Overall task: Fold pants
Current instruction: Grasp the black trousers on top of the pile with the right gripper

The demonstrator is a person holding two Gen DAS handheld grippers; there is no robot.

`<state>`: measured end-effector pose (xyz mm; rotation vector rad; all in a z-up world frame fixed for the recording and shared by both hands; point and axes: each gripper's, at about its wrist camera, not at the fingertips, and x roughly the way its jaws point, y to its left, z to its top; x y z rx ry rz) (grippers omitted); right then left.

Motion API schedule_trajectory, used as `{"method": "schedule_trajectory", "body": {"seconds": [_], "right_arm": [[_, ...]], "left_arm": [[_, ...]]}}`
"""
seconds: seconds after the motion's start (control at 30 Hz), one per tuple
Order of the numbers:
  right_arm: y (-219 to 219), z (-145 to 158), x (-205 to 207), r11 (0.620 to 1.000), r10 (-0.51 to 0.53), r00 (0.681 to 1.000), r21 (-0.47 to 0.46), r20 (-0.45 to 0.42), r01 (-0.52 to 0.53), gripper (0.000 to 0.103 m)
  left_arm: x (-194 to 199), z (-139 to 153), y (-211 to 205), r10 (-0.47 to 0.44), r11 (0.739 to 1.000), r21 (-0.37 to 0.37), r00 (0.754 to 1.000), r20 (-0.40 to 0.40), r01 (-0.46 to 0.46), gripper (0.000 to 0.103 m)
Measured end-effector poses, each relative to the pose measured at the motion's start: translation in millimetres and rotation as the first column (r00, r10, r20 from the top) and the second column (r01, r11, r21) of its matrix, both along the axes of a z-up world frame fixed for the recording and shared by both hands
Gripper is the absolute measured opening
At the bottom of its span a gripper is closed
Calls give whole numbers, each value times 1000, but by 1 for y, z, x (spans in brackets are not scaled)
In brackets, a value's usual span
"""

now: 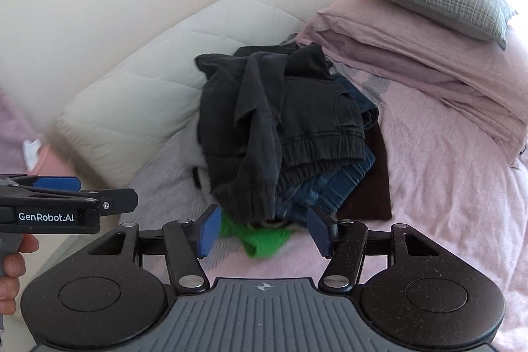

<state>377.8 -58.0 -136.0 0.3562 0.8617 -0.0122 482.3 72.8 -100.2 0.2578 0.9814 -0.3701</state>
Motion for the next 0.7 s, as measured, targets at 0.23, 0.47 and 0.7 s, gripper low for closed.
{"method": "schedule_trajectory", "body": {"seconds": [0.23,0.47,0.7], "right_arm": [[-8,-33,57,997,-72,997,26,-41,73,56],[-11,-76,109,993,-96,990,59,-106,103,56],[-20,-105,134,976,-128,986,161,-107,144,3]], "left_arm": [[80,-22,-27,-88,996,30,996,-20,89,94],[139,-42,-44,-104,993,55,994,-30,105,94],[162,-54,-48,-81,994,70,996,-42,84,94]]}}
